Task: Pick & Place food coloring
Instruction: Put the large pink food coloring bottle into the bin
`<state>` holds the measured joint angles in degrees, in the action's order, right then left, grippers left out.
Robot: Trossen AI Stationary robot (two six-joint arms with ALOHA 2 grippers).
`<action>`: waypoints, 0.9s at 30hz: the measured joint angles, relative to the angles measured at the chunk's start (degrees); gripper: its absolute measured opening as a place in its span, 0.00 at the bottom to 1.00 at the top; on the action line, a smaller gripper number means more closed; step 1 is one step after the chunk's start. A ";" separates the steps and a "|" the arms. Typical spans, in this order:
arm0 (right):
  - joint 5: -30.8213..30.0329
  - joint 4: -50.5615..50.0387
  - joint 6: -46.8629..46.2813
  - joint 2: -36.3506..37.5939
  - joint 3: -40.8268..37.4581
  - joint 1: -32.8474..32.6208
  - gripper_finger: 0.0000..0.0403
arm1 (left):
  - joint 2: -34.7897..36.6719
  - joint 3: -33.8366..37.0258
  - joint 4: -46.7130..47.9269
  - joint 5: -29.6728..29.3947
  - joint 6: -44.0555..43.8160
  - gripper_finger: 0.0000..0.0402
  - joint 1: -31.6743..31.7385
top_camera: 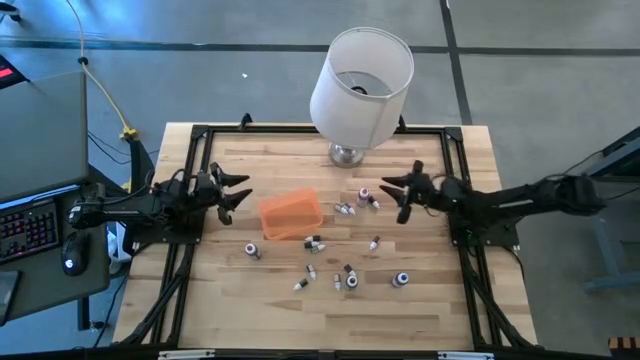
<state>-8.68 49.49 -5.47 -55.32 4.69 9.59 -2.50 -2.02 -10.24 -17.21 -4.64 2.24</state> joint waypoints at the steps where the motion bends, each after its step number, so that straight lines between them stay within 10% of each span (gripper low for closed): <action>1: 0.91 0.05 -0.10 -2.16 1.06 0.47 0.29 | 0.00 0.00 -0.54 -0.50 0.25 0.50 0.00; 13: 6.23 0.94 8.91 -25.45 12.29 1.35 0.29 | 0.00 -0.02 -1.37 -1.39 1.66 0.50 0.00; 27: 6.04 -0.13 6.99 -28.32 12.35 4.97 0.29 | 0.00 -0.02 0.13 -1.32 1.42 0.50 -0.01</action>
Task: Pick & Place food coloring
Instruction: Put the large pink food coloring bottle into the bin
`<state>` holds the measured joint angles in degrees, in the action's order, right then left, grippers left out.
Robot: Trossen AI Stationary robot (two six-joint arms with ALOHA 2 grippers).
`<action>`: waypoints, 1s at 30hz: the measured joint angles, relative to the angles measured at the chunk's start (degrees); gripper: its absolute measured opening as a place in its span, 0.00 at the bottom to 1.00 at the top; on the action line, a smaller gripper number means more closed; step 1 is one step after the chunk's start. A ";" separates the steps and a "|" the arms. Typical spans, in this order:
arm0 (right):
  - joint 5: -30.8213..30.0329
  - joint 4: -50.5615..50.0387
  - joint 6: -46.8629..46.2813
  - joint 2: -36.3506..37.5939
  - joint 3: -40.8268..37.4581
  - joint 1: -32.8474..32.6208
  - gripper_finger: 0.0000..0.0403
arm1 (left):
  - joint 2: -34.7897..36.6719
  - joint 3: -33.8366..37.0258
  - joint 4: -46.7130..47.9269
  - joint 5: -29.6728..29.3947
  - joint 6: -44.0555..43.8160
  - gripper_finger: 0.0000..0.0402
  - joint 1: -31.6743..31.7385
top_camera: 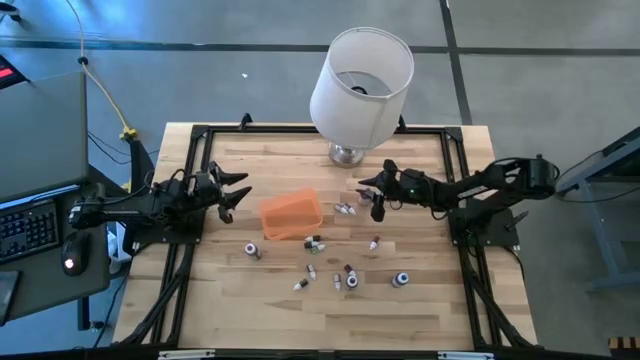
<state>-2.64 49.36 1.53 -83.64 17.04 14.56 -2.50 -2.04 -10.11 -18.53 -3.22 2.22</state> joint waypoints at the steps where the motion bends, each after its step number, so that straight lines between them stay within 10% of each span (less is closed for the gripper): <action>1: 0.00 -0.59 -0.01 0.03 0.04 0.08 0.29 | 0.00 0.00 0.00 0.00 0.00 0.50 0.01; 30: -2.37 3.65 -1.05 -0.08 5.43 -0.36 0.07 | 0.00 -0.05 -0.51 -0.13 -0.02 0.50 0.00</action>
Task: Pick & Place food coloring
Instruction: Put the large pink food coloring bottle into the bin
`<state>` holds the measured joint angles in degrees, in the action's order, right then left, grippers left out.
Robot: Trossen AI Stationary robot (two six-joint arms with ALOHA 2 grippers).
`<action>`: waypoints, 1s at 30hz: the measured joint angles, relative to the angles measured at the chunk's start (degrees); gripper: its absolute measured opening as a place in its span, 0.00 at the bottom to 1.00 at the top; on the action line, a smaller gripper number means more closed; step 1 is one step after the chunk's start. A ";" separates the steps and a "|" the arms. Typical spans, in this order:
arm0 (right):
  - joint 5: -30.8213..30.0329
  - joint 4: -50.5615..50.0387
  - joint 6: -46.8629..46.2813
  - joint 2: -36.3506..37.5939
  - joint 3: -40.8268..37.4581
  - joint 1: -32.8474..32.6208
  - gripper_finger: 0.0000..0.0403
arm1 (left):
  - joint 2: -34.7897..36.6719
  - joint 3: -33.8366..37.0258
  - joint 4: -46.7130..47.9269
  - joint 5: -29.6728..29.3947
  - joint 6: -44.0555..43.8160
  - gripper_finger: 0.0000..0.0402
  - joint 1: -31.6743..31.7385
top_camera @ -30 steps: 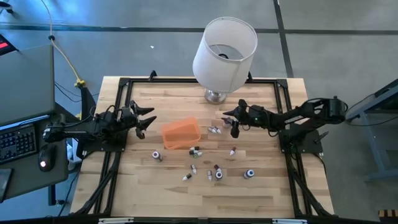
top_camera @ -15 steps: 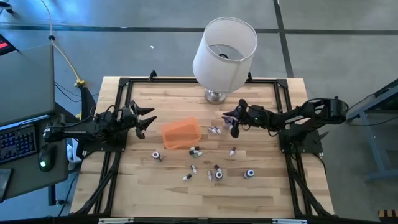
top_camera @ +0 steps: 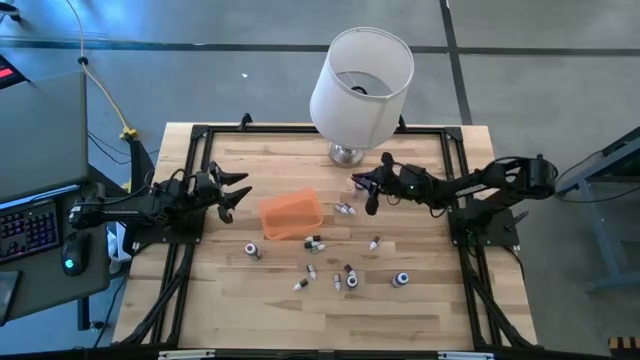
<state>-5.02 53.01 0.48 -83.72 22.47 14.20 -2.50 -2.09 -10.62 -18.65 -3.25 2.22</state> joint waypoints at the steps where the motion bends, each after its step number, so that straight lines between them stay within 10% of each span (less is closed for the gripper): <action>1: 0.00 -0.08 -0.18 0.00 1.48 -0.35 0.07 | 0.00 -0.02 -0.15 0.00 0.00 0.50 0.02; 18: -3.93 -0.67 2.46 -25.17 31.55 -6.23 0.08 | 0.00 -0.02 0.08 -0.13 -0.02 0.50 0.01; 30: -5.17 -8.24 7.37 -27.19 40.38 -8.65 0.07 | 0.00 -0.02 0.29 -0.09 -0.04 0.50 0.02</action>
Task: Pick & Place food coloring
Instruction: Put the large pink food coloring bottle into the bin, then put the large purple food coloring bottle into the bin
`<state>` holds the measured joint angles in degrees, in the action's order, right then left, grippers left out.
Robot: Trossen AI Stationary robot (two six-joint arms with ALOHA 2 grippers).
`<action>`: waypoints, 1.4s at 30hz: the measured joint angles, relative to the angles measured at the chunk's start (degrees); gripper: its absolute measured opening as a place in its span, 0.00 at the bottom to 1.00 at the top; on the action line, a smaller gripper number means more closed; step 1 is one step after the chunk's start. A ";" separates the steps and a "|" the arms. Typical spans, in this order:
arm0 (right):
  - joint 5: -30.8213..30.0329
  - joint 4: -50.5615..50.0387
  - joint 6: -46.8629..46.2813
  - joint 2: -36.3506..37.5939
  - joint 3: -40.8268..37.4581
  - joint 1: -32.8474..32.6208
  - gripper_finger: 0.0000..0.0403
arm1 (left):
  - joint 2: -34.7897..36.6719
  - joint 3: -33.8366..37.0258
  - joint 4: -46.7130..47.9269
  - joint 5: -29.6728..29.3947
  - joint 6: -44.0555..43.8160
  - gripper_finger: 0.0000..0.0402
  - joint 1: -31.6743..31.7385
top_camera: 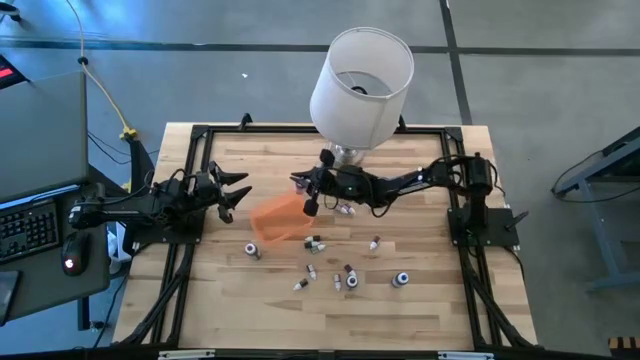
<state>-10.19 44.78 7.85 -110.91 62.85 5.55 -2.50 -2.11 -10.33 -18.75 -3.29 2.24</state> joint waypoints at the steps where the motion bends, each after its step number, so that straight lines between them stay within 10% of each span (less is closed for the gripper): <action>1: 0.51 -0.48 -0.31 0.00 0.21 -0.27 0.07 | 0.00 0.00 0.00 0.01 0.00 0.50 -0.02; 42: 7.58 3.08 -1.37 -5.38 0.09 3.68 0.17 | 0.00 -0.44 0.37 4.64 -4.38 0.50 0.00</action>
<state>-2.61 47.86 6.48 -116.30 62.94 9.23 -2.50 -2.55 -9.96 -14.11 -7.67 2.24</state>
